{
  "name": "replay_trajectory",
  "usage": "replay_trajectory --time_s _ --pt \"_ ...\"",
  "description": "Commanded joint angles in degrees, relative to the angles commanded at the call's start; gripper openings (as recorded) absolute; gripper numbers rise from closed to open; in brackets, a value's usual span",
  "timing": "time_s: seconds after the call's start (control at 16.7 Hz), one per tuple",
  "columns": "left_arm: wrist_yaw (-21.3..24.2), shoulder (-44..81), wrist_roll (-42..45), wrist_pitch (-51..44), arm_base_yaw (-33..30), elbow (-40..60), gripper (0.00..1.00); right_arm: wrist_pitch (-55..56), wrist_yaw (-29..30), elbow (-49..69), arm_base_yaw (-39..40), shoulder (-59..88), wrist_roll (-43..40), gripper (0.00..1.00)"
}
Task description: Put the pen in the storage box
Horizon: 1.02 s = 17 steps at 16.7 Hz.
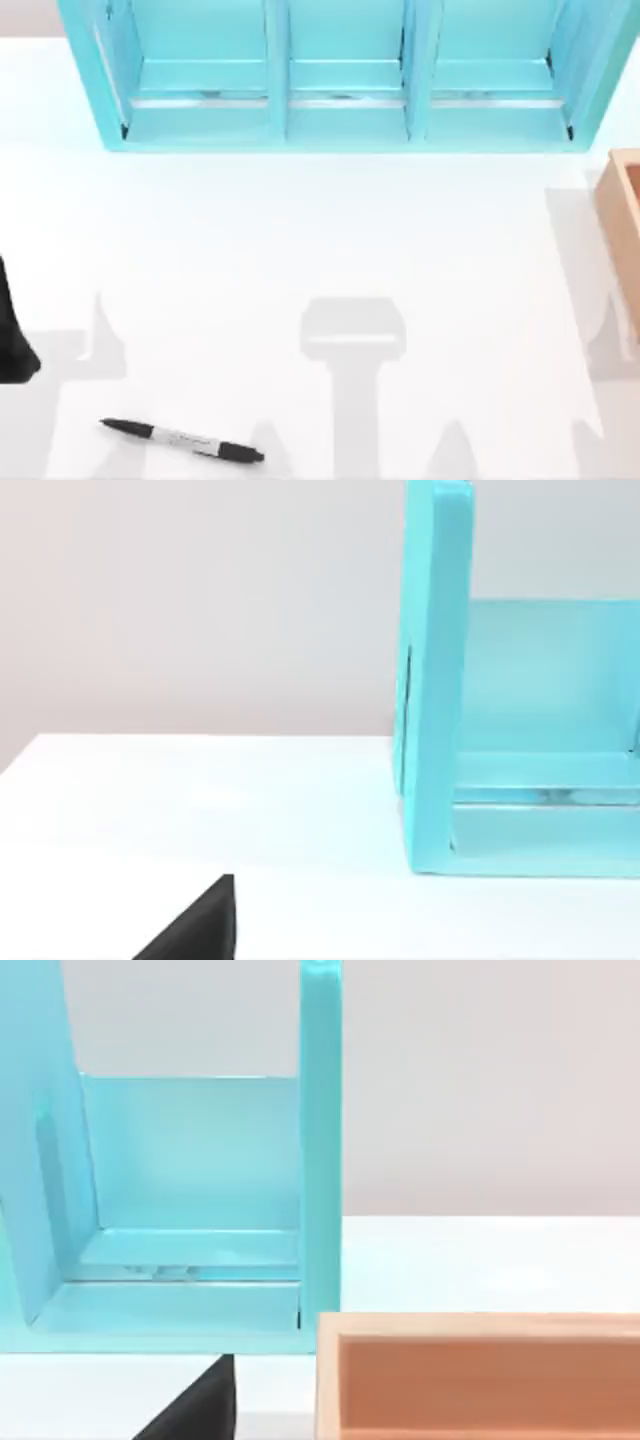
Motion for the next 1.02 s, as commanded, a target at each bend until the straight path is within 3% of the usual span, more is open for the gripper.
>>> replay_trajectory --time_s 0.24,0.48,1.02 --pt "0.00 0.00 0.00 0.00 0.00 0.00 1.00 -0.90 -0.41 1.34 0.76 1.35 0.03 1.00" --pt "0.00 0.00 0.00 0.00 0.00 0.00 1.00 -7.11 -2.61 9.89 5.39 10.55 0.17 1.00" --pt "0.00 0.00 0.00 0.00 0.00 0.00 1.00 -37.98 -8.05 46.63 23.72 55.78 -1.50 1.00"
